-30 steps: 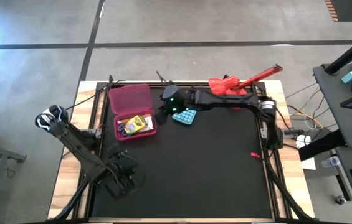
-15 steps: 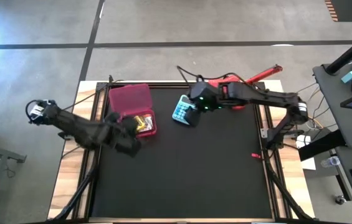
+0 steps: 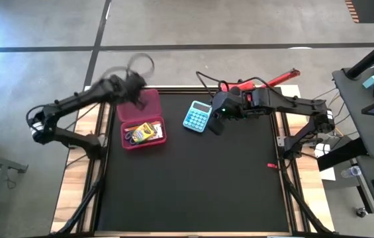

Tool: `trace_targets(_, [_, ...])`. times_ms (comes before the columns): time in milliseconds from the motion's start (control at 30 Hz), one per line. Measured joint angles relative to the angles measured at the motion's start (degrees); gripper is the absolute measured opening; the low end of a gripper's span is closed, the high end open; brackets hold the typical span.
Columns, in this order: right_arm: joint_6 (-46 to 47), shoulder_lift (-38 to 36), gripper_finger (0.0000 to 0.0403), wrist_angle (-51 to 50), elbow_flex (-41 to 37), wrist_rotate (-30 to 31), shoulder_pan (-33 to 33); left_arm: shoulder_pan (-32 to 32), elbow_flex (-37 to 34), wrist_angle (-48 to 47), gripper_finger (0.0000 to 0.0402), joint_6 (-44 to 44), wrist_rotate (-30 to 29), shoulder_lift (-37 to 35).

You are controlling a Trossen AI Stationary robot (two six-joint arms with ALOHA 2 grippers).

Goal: Pack school essentials
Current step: Close the red supply box

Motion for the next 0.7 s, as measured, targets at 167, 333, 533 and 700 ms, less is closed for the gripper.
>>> trace_targets(167, [0.0,0.1,0.0228,0.2,0.0,1.4,-1.0,17.8,-0.4,9.9,0.0091,9.9,13.7,2.5])
trace_targets(333, [0.7,0.3,0.0228,0.5,0.0,1.4,-2.0,26.8,-0.3,11.4,0.0091,15.4,16.4,9.3])
trace_targets(533, [2.6,0.3,0.0228,0.5,0.0,2.5,-3.3,30.4,-0.3,10.9,0.0091,20.2,17.1,15.6])
trace_targets(700, [3.3,0.3,0.0228,0.5,0.0,3.4,-3.6,30.8,-0.4,7.7,0.0091,21.9,23.4,16.7])
